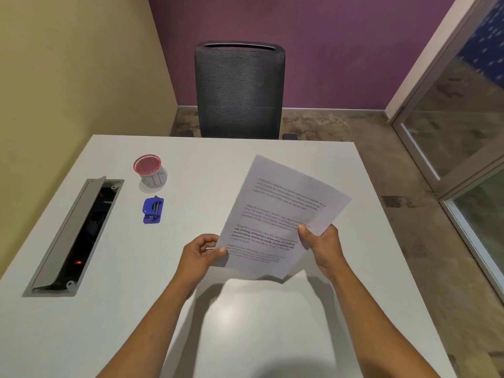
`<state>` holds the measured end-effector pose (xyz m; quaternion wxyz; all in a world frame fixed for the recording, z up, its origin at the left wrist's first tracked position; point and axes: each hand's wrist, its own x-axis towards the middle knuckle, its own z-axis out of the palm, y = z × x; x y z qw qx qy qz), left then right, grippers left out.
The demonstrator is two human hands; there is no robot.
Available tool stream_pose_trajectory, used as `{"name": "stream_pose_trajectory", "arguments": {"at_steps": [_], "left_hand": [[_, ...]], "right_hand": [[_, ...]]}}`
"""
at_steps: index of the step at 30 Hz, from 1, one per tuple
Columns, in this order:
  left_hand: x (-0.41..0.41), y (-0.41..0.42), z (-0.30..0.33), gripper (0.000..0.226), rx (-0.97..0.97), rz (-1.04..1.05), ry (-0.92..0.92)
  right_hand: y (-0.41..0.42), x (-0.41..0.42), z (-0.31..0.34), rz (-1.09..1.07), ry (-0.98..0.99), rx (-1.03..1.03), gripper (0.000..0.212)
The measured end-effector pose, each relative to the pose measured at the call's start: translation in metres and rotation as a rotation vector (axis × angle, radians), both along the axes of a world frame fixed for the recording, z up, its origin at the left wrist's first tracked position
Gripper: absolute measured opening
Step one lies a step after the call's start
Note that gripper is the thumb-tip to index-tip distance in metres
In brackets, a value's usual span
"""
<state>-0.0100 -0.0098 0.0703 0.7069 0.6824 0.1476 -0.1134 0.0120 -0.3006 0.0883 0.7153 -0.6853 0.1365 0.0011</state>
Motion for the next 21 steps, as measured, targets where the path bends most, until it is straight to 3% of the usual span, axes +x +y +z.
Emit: {"name": "stream_pose_trajectory", "arguments": {"at_steps": [5,10,15,21], "left_hand": [[0.023,-0.009,0.028,0.025,0.168,-0.152,-0.177],[0.037,-0.021,0.048,0.033,0.124,-0.099,-0.33],[0.035,-0.024,0.026,0.037,0.153,-0.007,-0.261],[0.022,-0.03,-0.005,0.033,0.209,0.062,-0.148]], "right_hand": [[0.014,0.008,0.015,0.063,-0.067,-0.107,0.023],[0.023,0.015,0.023,0.061,-0.114,-0.13,0.022],[0.026,0.011,0.003,0.121,-0.057,-0.157,0.038],[0.034,-0.001,-0.031,0.123,0.033,-0.222,0.031]]}}
